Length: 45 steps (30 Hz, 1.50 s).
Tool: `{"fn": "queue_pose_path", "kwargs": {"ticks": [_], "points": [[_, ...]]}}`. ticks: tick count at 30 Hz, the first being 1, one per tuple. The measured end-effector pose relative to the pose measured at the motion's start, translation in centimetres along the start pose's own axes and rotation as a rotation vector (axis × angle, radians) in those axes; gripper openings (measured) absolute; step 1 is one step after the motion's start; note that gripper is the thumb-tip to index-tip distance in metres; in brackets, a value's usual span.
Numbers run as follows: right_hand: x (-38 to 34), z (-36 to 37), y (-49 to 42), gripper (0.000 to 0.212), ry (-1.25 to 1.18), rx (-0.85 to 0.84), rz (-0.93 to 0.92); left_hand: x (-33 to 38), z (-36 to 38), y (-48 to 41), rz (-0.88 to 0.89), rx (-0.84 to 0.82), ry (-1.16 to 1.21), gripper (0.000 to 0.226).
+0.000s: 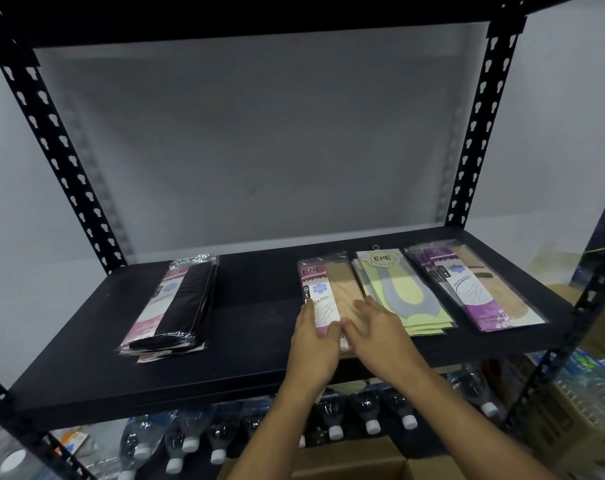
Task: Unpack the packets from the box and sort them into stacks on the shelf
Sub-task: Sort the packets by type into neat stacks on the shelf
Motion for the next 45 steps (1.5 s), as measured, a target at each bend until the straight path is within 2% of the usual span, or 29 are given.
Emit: {"fn": "queue_pose_path", "kwargs": {"ticks": [6, 20, 25, 29, 33, 40, 45], "points": [[0.0, -0.5, -0.2, 0.037, -0.023, 0.025, 0.027, 0.3, 0.2, 0.0, 0.018, -0.007, -0.015, 0.063], [-0.7, 0.3, -0.9, 0.040, 0.098, -0.106, 0.054, -1.4, -0.4, -1.0, -0.063, 0.001, 0.057, 0.062], [-1.1, 1.3, -1.0, 0.023, 0.167, -0.128, 0.038, -1.7, -0.8, -1.1, -0.078, -0.010, 0.101, 0.063], [-1.2, 1.8, -1.4, 0.032, 0.218, -0.174, 0.054, -1.6, -1.0, -0.9, -0.093, -0.018, 0.136, 0.061], [-1.1, 2.0, -1.7, 0.039, 0.170, -0.209, 0.122, -1.2, -0.8, -0.9, -0.103, -0.023, 0.122, 0.064], [0.3, 1.2, -1.3, 0.040, 0.091, -0.160, 0.173, -0.7, -0.7, -0.5, -0.095, -0.050, 0.082, 0.065], [0.7, 0.7, -1.1, 0.041, 0.039, -0.133, 0.136, -0.7, -0.3, -0.2, -0.080, -0.041, 0.083, 0.062]]}}
Point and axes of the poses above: each hand's wrist, its own y-axis away from the middle knuckle, its own z-axis out of the palm, x = y × z, the point moved 6 cm from there along -y, towards the middle knuckle, and after that the axes turned 10 degrees about x, right-handed, at the moved point
